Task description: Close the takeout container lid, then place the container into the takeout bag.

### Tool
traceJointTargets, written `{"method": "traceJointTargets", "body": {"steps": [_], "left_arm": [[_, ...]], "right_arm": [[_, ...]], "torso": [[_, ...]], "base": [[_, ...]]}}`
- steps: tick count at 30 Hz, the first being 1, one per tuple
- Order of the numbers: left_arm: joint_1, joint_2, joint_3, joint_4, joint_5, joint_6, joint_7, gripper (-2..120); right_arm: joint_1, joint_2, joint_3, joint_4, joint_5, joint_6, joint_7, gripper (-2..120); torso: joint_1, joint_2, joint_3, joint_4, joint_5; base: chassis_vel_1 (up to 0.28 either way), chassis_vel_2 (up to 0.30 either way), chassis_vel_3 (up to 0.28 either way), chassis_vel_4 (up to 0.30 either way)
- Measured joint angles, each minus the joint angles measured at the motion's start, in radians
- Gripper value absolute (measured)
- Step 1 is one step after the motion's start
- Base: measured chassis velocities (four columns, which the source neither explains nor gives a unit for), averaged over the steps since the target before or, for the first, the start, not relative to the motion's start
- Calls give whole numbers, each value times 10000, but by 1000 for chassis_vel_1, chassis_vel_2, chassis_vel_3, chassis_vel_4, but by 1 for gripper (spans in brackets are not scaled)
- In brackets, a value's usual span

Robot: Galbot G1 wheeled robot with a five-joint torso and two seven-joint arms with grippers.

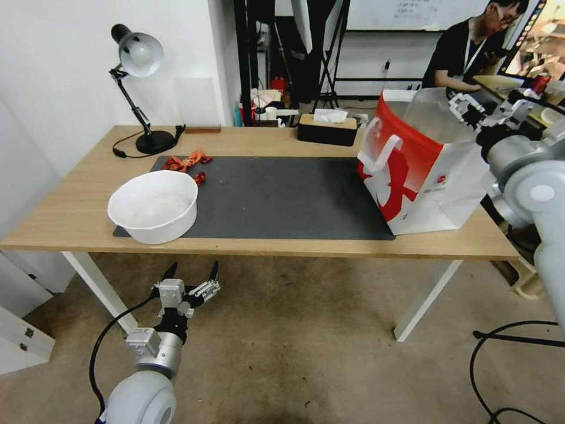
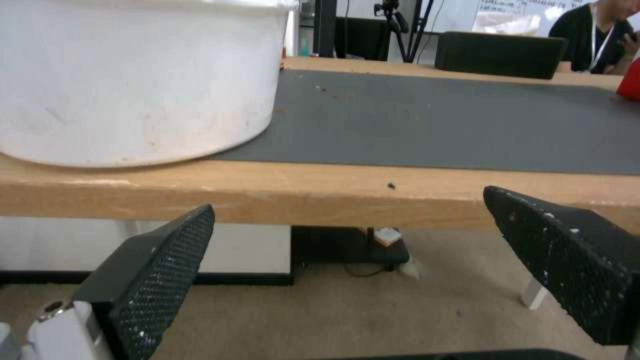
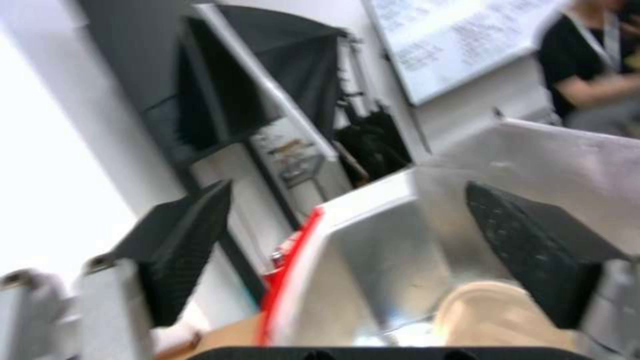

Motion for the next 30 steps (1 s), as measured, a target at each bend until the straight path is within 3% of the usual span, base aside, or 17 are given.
{"method": "traceJointTargets", "body": {"steps": [3,5,14,17,21,24,30], "left_arm": [[35,-7,-20,-48,-12,2,14,100],[126,-46,-65,-126,-31,-4,77,100],[440,-194,-259,-195,-51,-241,484,100],[527,-231,-344,-240,12,-345,573,100],[547,-278,-373,-247,131,-469,556,100],[548,-357,-360,-192,321,-657,604,100],[529,-466,-262,-22,538,-1023,805,100]], "right_arm": [[-576,-112,0,368,-873,349,-806,97],[-1532,-256,18,883,-2207,984,-1678,100],[-3953,65,508,2275,-4641,1930,-2103,100],[-5824,666,985,2779,-5763,2511,-2449,100],[-6992,1323,1165,2875,-6703,3173,-2714,100],[-8396,2394,1061,2579,-8083,4252,-2957,100],[-9624,3438,674,1896,-9154,5213,-3211,100]], "torso": [[0,0,0,0,1],[0,1,0,-1,2],[0,1,-1,3,0],[-1,1,-1,-3,5],[-1,1,-1,-1,-1],[-2,1,-1,-3,3],[-2,2,-1,-3,1]], "base": [[0,0,0,0],[0,0,0,0],[0,0,0,0],[0,0,0,0],[0,0,0,0],[0,0,0,0],[0,0,0,0]]}}
